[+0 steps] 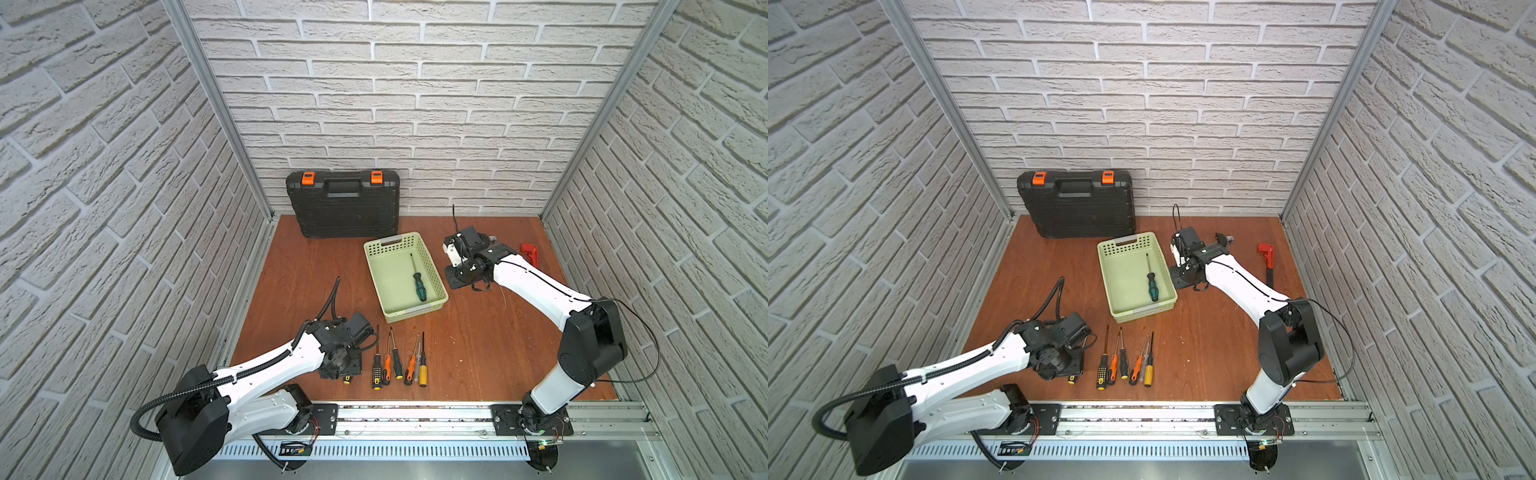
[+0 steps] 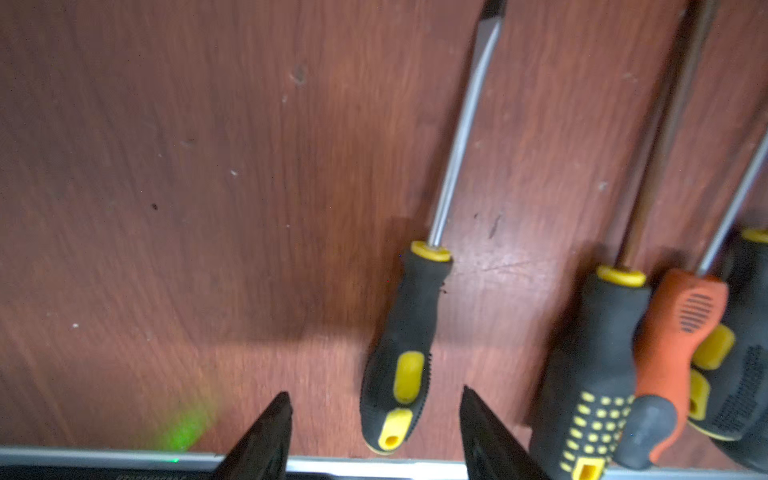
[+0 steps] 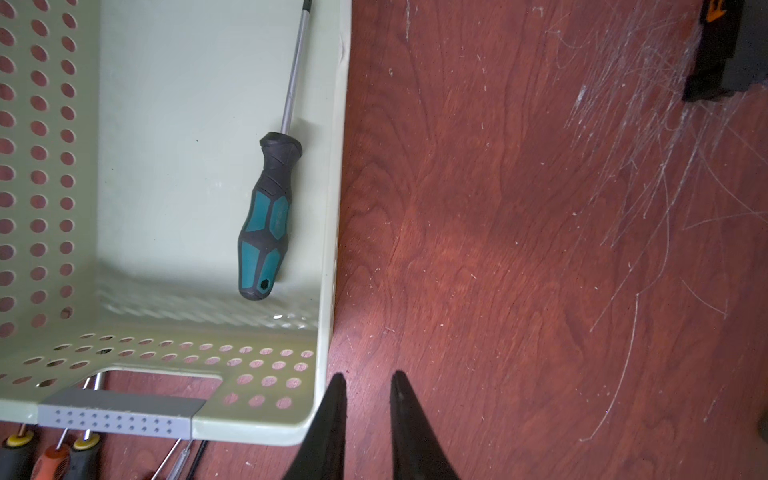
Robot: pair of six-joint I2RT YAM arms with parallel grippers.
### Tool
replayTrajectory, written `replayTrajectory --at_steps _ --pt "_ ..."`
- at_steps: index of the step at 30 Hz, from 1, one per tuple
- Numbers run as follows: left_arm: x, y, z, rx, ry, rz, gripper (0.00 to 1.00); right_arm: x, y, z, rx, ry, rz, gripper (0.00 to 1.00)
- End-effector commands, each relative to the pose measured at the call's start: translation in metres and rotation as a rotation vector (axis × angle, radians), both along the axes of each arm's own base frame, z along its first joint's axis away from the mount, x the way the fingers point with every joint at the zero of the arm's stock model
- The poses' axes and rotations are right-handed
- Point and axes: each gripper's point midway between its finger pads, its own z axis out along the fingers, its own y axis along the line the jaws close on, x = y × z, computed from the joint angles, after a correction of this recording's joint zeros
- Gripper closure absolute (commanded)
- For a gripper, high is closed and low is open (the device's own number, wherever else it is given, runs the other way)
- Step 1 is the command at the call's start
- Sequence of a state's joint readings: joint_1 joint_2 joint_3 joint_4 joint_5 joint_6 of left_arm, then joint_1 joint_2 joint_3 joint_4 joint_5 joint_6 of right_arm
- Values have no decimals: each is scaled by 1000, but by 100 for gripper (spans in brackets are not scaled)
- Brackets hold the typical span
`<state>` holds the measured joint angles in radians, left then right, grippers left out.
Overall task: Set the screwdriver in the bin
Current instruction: 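Grasp the yellow-black screwdriver with the left gripper while the right gripper withdraws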
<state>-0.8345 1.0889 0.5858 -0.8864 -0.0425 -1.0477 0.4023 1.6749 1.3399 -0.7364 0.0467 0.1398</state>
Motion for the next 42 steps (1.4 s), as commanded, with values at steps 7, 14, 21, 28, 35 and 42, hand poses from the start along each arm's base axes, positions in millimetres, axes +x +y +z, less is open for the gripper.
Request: replayTrajectory --at_steps 7,14,21,28,35,42 --pt "3 -14 -9 -98 -32 24 40 3 -1 -26 12 28 15 80" --pt "7 -20 -13 -109 -36 9 41 -3 11 -41 75 87 28 83" --pt "4 -21 -20 -108 -17 13 46 -16 22 -51 153 138 24 86" --pt "3 -22 -26 -122 -10 22 52 -35 32 -55 242 183 25 87" --pt "0 -20 -30 -104 9 23 67 -32 47 -37 332 167 14 88" --pt "-1 -8 -29 -62 -7 50 93 -34 23 -31 195 143 7 89"
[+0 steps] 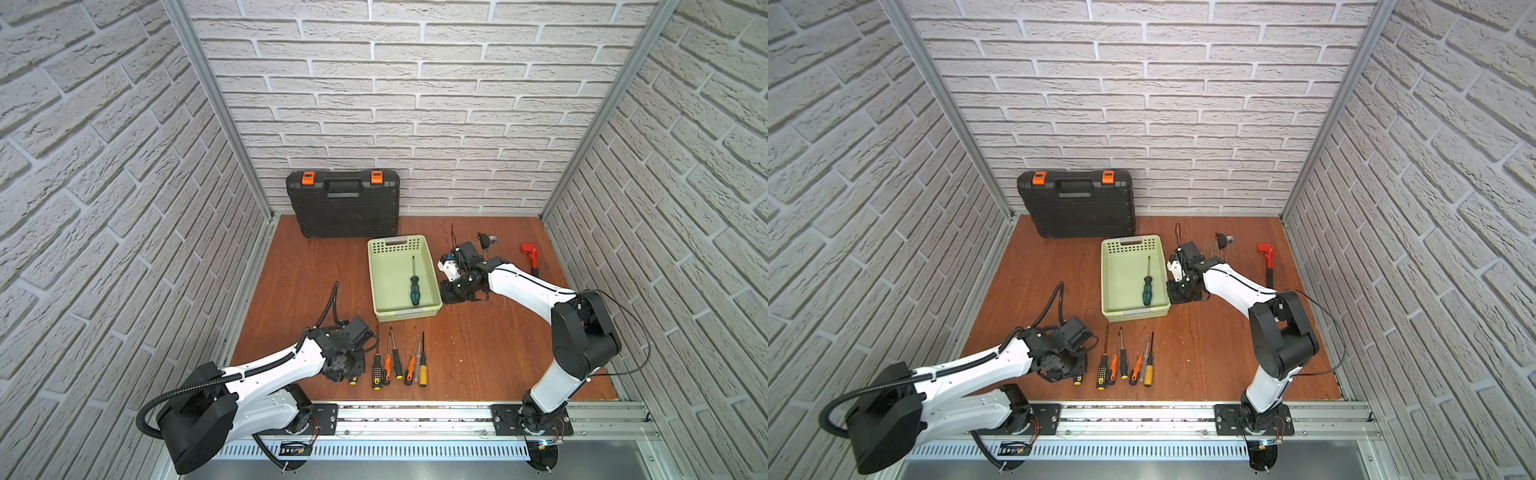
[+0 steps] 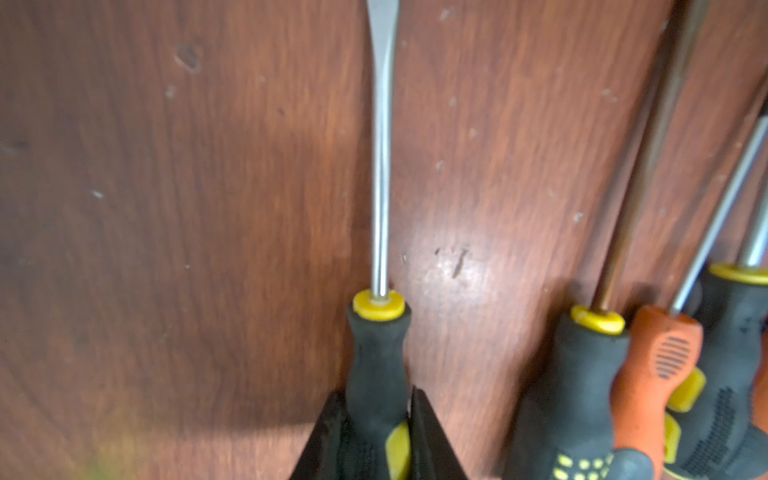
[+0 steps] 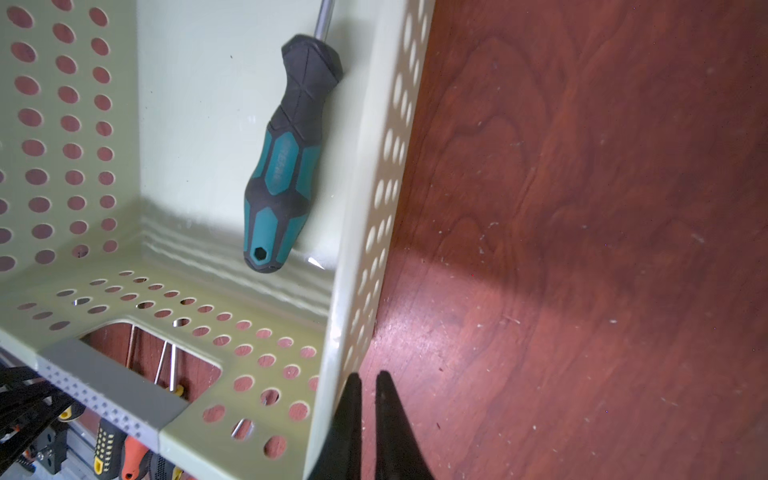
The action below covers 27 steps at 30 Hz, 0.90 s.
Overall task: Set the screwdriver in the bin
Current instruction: 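Grasp the yellow-black screwdriver with the left gripper while the right gripper withdraws, then carry the yellow-black screwdriver with the left gripper over the basket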
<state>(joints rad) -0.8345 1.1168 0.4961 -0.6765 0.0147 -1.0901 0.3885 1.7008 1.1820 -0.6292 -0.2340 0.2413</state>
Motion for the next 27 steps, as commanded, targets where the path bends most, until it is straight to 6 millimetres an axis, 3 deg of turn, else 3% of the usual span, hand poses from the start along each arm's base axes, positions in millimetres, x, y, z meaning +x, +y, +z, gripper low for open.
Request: replayTrajectory --at_steps 1,7,12,17,20,24,27 --pt "-5 14 -4 50 1 19 94 1 -13 19 -76 -59 11 89" --pt "3 17 27 38 -60 27 97 2 -27 42 -131 -120 -1 88" --pt "29 9 85 -42 -148 30 98 4 -31 73 -136 -172 -4 88" --pt "87 -20 163 -134 -269 -39 99 2 -29 108 -90 -242 -19 88" --pt "125 -45 189 -143 -297 -104 98 0 -28 123 -60 -269 -33 87" --pt "186 -80 198 -148 -334 -137 99 -2 -17 137 29 -302 -41 87" --pt "222 -103 182 -168 -328 -139 100 -1 -8 147 101 -318 -55 87"
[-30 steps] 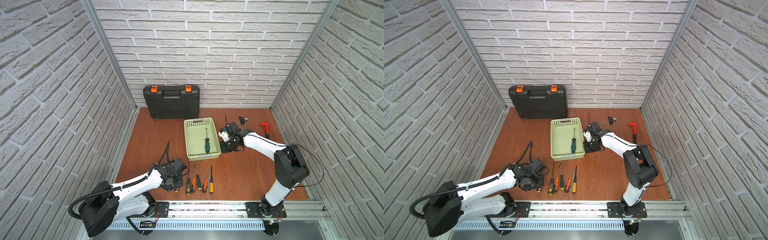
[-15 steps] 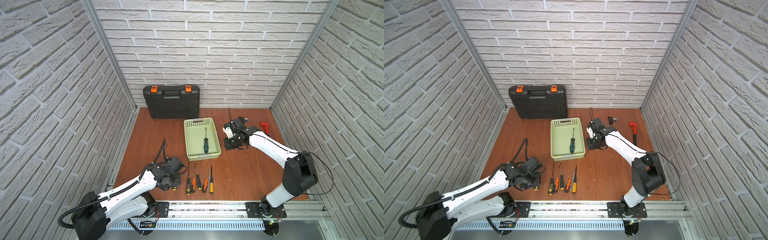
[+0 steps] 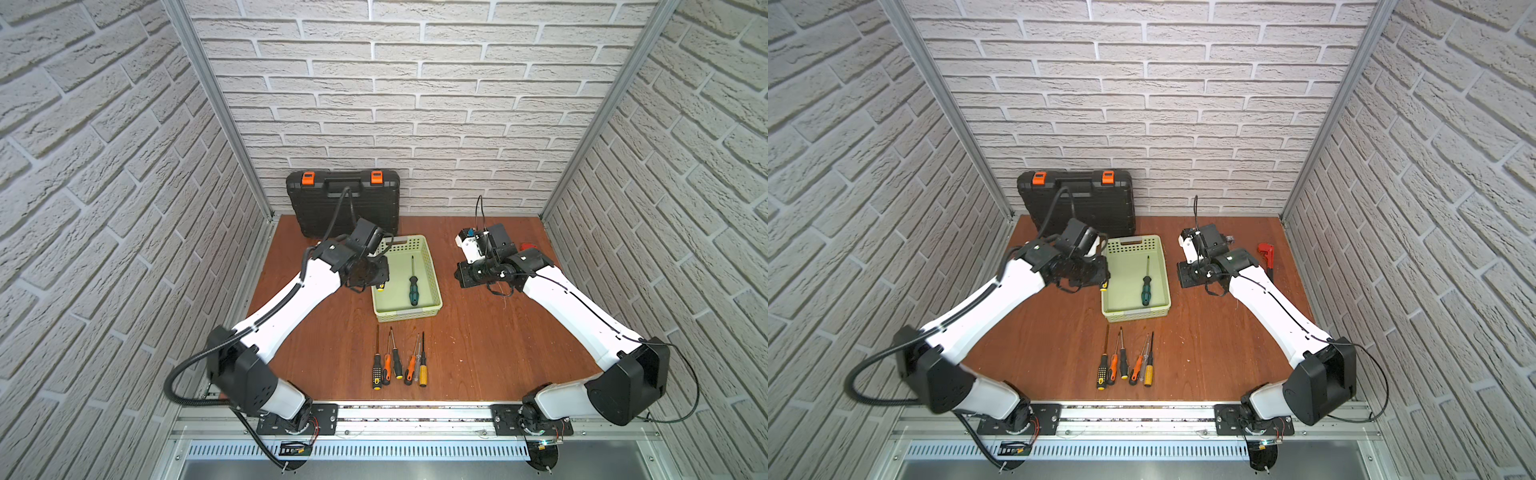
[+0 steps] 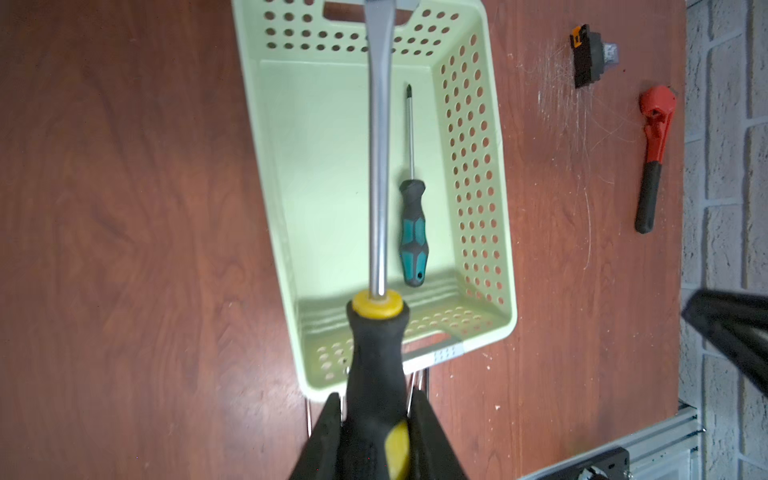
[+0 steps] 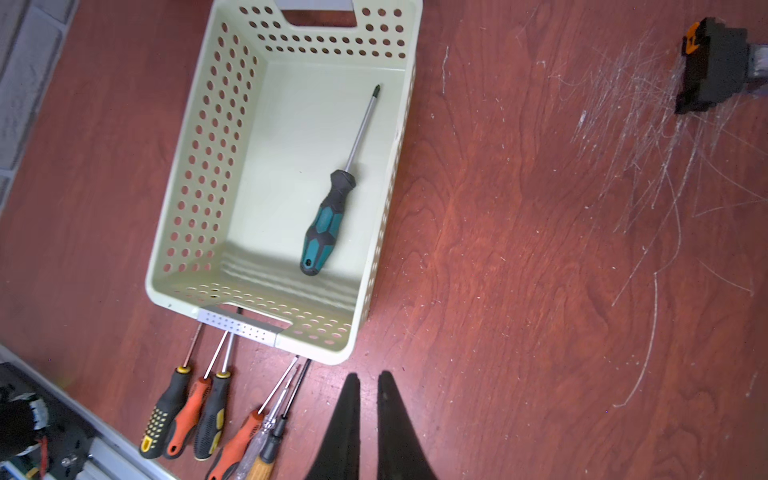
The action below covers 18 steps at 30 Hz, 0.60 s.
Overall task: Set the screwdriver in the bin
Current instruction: 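Carry the yellow-black screwdriver with the left gripper over the basket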
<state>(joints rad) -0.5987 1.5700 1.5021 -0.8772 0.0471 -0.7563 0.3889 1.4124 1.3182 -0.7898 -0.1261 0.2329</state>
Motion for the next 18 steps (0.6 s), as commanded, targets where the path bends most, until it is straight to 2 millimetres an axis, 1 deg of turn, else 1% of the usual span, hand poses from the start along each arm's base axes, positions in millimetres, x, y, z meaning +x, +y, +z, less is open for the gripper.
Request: replayTrajectory --at_steps 1,3,5,7,10,14,18 --pt "33 -18 -22 21 4 -46 100 2 15 18 113 -39 1 87" --pt "48 -23 -41 51 27 -45 100 1 19 22 138 -46 7 87" --pt "59 -28 -64 60 59 -44 100 -2 22 23 148 -43 15 87" --pt "68 -30 -81 61 78 -36 100 -6 22 21 141 -35 24 87" --pt "79 -33 -102 66 109 -20 100 -12 18 15 98 -39 34 85" --pt "83 -41 -128 59 148 -7 100 -15 4 14 20 -66 19 82" --pt "81 -43 -154 77 192 15 100 -18 5 20 32 -83 26 82"
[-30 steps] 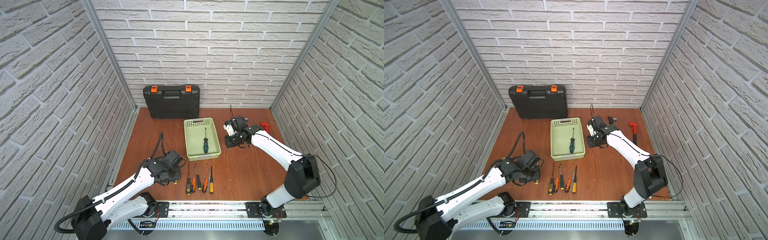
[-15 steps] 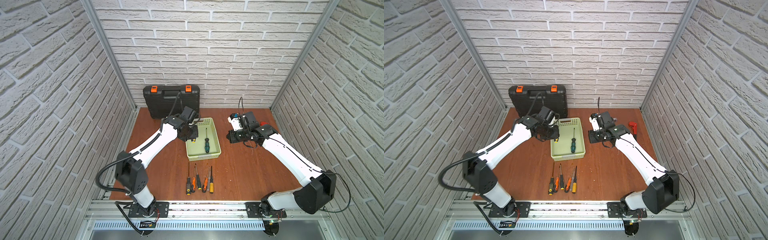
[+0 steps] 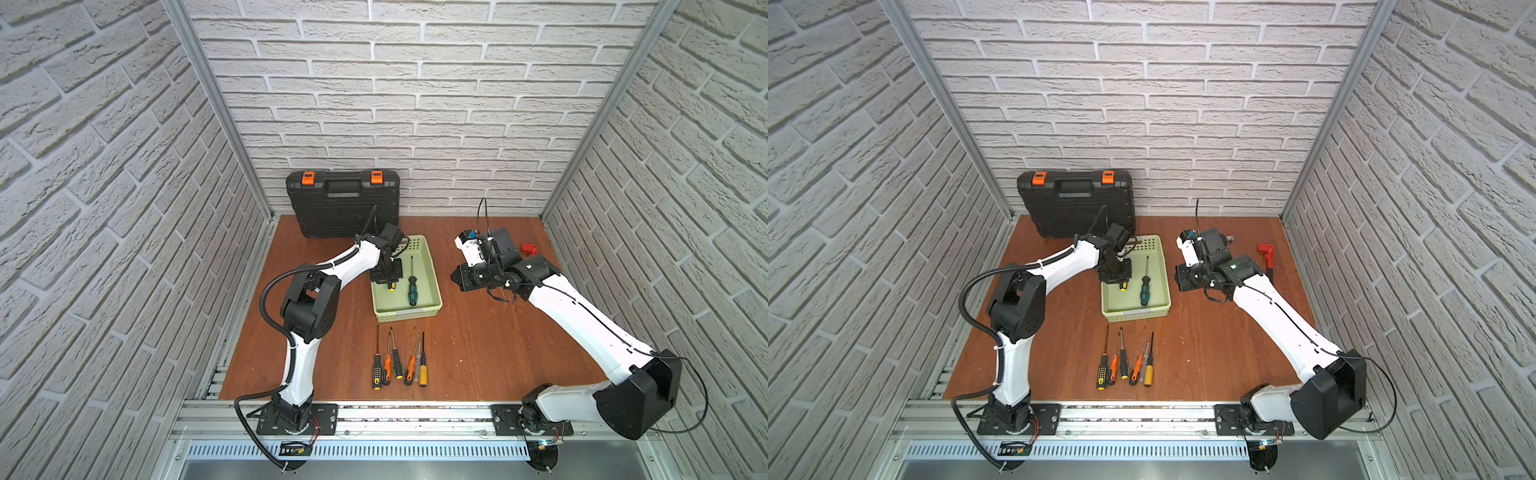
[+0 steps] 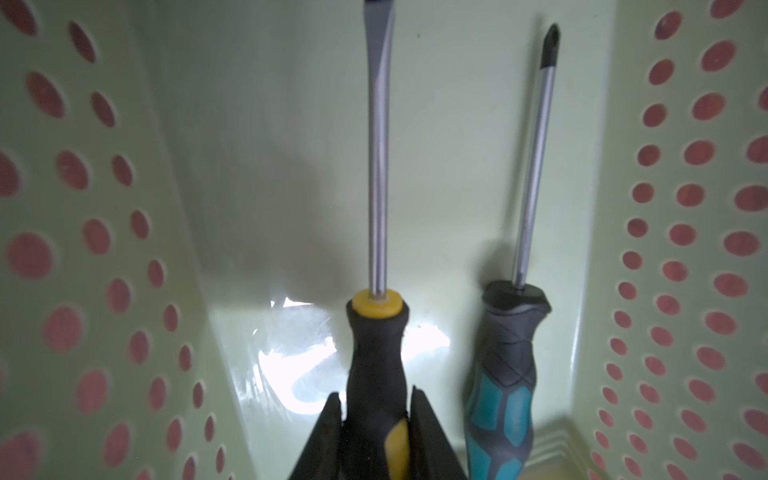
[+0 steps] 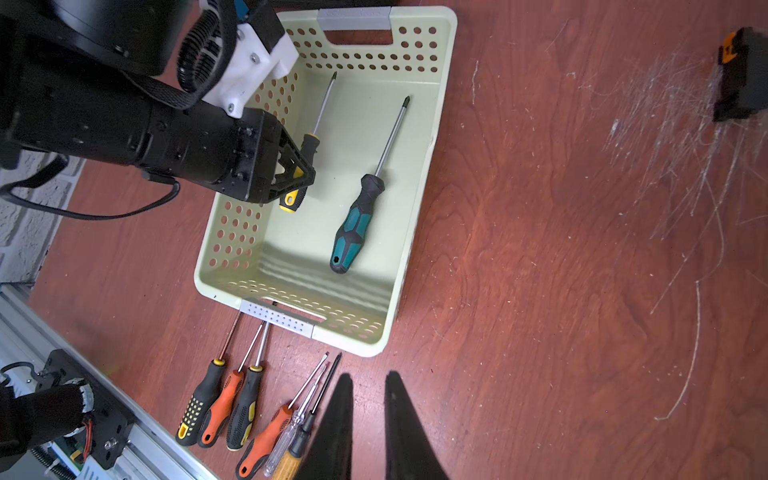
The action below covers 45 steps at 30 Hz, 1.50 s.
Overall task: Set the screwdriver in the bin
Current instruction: 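Carry the yellow-black screwdriver with the left gripper over the basket, then open the left gripper to release the screwdriver into the basket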
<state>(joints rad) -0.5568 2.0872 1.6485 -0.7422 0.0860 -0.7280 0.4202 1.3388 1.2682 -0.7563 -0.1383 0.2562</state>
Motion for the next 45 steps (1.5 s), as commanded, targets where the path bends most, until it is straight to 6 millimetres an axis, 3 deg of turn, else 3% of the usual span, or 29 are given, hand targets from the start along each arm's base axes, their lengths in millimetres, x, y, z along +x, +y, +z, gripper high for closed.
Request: replayTrajectory --at_steps 1,7,9,12,20,23,26,29,32,38,43,45 --pt "8 -10 -7 -24 -12 20 100 -4 -4 9 -9 -41 5 82" --pt "5 -12 -15 -13 -8 32 100 -4 -3 0 -15 -23 5 82" --pt "4 -13 -15 -9 -13 29 95 -3 -1 -2 -7 -15 12 82" --pt "3 -14 -11 -4 -24 22 79 -2 1 -3 -5 -11 16 78" --pt "1 -21 -9 -24 -28 13 74 -3 -1 3 -3 -26 10 70" --pt "1 -20 -2 -23 -41 7 64 -5 -2 4 -1 -28 5 70" --pt "0 -15 8 -17 -66 7 50 -7 -4 5 2 -31 -4 70" --pt "-3 -14 17 -22 -81 -2 45 -8 -6 6 2 -36 -15 69" --pt "-6 -15 35 -54 -113 -10 44 -10 -6 11 12 -39 -20 69" --pt "-23 -9 91 -136 -222 -51 44 -26 -11 17 7 -35 -52 69" --pt "-56 19 115 -118 -282 -70 44 -53 -16 1 -16 3 -95 67" --pt "-69 36 121 -97 -309 -58 43 -68 -16 -14 -47 27 -106 64"
